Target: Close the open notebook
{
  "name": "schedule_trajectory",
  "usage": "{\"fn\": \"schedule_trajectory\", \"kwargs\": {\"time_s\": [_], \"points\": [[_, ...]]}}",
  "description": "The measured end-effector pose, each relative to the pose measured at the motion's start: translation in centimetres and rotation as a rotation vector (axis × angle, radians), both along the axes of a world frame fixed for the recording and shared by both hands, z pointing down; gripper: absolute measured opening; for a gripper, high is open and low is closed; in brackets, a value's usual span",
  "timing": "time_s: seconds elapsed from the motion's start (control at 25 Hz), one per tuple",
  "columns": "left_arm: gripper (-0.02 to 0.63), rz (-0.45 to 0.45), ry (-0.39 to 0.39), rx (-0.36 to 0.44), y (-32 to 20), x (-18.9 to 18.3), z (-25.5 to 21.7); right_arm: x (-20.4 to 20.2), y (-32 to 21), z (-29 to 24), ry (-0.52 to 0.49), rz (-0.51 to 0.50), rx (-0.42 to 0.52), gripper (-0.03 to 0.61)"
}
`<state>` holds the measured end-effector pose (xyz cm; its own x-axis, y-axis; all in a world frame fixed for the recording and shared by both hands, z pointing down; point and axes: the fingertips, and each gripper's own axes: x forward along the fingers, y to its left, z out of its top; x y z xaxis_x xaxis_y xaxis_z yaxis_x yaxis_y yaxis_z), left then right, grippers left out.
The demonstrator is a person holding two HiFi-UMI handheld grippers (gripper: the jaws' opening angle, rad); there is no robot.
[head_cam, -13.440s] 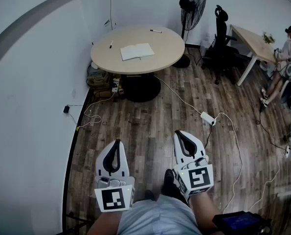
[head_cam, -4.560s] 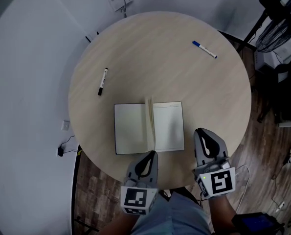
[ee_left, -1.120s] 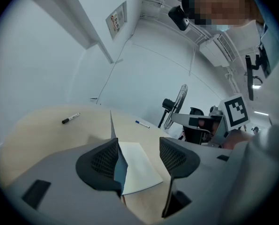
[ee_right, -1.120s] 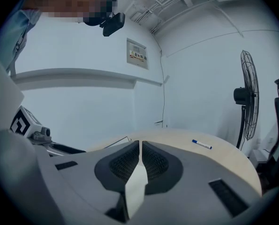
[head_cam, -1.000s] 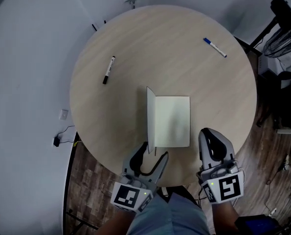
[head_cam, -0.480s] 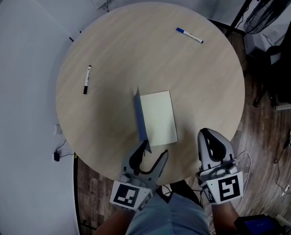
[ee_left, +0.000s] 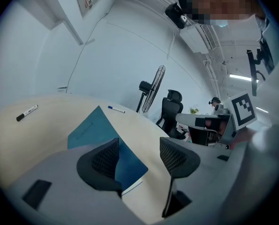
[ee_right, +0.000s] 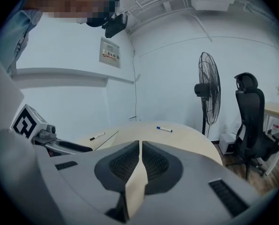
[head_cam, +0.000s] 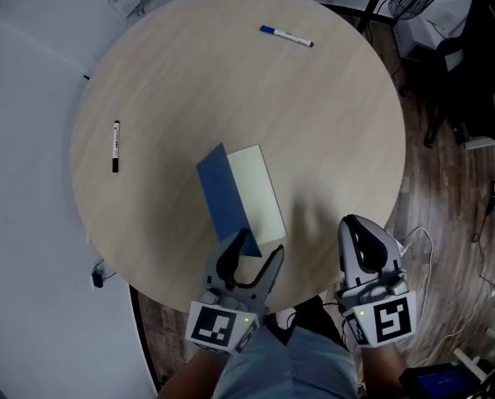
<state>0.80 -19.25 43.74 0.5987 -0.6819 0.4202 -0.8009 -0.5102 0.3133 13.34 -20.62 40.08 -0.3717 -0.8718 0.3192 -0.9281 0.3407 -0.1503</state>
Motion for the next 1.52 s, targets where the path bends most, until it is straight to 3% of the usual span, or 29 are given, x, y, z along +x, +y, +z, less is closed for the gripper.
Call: {"fn": "schedule_trajectory", "kwargs": {"time_s": [0.8, 1.32, 1.52], "points": [[0.318, 0.167, -0.089, -0.156, -2.2, 4.8, 9.1, 5.4, -0.6, 7.9, -0.030, 0.145, -0.124, 0.049], [0.322, 0.192, -0.194, -0.240, -2.1, 6.0, 12.6, 8.2, 0.0, 9.7, -0.041, 0.198, -0.146, 0.049], [0.322, 0.214, -0.225, -0.321, -2.2, 6.1, 13.3, 8.7, 0.2, 9.4, -0.033, 0.200, -0.144, 0.049]]}}
